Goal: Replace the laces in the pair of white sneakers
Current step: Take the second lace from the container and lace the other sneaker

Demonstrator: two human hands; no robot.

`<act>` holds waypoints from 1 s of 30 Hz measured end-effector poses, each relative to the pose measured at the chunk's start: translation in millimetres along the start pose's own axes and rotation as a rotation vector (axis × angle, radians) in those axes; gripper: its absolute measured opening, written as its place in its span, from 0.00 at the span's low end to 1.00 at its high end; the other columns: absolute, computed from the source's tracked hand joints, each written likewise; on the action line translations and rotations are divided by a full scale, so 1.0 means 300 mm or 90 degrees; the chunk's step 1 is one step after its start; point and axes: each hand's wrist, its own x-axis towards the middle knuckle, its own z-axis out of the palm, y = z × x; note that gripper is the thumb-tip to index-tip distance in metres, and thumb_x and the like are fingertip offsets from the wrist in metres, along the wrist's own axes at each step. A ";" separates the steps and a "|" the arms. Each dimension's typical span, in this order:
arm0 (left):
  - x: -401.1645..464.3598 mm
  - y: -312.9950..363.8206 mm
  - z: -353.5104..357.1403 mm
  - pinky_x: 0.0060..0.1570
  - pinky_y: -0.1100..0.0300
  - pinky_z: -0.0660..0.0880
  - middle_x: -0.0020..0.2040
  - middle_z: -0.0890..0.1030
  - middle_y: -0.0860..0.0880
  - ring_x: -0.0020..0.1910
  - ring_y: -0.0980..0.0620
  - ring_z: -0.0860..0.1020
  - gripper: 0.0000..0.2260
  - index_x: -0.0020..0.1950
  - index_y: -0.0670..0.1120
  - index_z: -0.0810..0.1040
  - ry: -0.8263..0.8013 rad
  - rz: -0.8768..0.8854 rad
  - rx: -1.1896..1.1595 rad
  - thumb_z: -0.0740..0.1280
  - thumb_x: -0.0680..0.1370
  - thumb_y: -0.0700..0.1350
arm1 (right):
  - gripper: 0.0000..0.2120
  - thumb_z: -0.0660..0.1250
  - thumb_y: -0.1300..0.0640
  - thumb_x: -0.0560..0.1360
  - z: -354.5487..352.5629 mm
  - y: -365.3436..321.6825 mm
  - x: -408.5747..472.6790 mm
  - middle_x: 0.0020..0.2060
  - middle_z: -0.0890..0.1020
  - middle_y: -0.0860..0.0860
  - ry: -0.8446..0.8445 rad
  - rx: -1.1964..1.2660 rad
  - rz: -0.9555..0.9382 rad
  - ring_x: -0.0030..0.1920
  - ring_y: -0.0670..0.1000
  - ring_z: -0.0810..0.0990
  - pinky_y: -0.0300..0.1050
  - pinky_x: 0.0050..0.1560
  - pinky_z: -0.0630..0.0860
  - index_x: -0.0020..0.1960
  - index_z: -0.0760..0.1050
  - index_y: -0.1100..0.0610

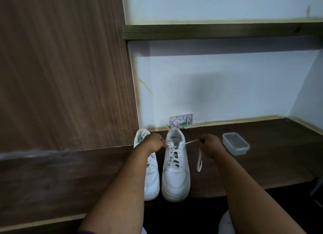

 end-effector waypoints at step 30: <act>-0.188 0.221 -0.100 0.41 0.59 0.74 0.52 0.82 0.44 0.42 0.49 0.81 0.17 0.58 0.38 0.79 -0.360 -0.008 0.218 0.56 0.84 0.49 | 0.14 0.55 0.62 0.81 0.089 -0.244 -0.050 0.31 0.77 0.57 -0.322 0.847 0.278 0.31 0.53 0.75 0.46 0.34 0.75 0.41 0.74 0.63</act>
